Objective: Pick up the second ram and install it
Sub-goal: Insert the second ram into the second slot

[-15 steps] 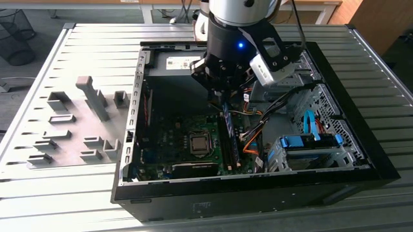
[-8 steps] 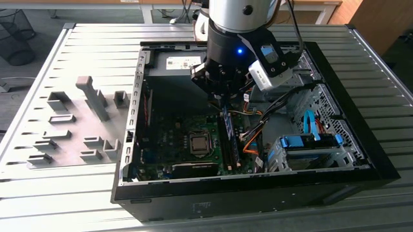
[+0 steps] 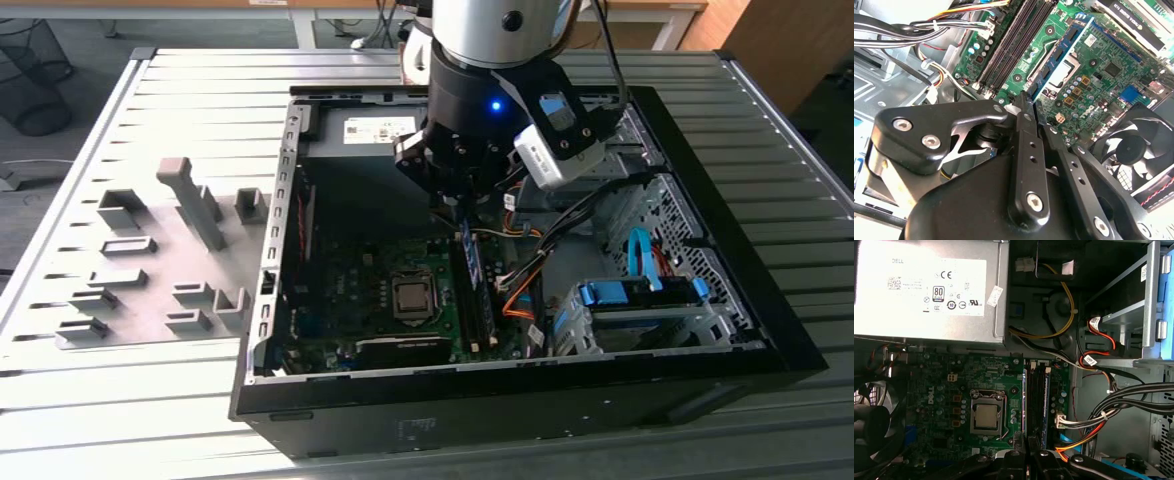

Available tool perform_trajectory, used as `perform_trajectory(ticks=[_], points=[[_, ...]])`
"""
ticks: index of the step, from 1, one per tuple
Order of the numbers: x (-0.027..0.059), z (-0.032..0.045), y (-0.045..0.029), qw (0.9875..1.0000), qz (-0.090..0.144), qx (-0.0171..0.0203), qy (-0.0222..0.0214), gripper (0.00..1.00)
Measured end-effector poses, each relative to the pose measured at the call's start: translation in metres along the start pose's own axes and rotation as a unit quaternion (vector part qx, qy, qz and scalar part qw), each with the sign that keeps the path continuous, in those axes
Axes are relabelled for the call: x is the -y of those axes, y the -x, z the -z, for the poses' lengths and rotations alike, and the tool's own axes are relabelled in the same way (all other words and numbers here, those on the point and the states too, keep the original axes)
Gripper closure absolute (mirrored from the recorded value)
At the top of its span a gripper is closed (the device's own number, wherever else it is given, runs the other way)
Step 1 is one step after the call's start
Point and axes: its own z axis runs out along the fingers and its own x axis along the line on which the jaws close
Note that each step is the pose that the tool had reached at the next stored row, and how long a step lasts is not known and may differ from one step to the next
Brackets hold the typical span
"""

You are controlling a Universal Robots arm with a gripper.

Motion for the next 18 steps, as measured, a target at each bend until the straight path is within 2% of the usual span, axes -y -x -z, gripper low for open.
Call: perform_trajectory(ticks=[6,12,18], points=[[0.0001,-0.0044,0.0008,1.0,0.0,-0.0002,0.0001,0.86],[0.0026,-0.0124,0.0026,1.0,0.0,-0.0003,0.0,0.86],[0.0057,-0.0235,0.0056,1.0,-0.002,-0.0002,0.0001,0.86]])
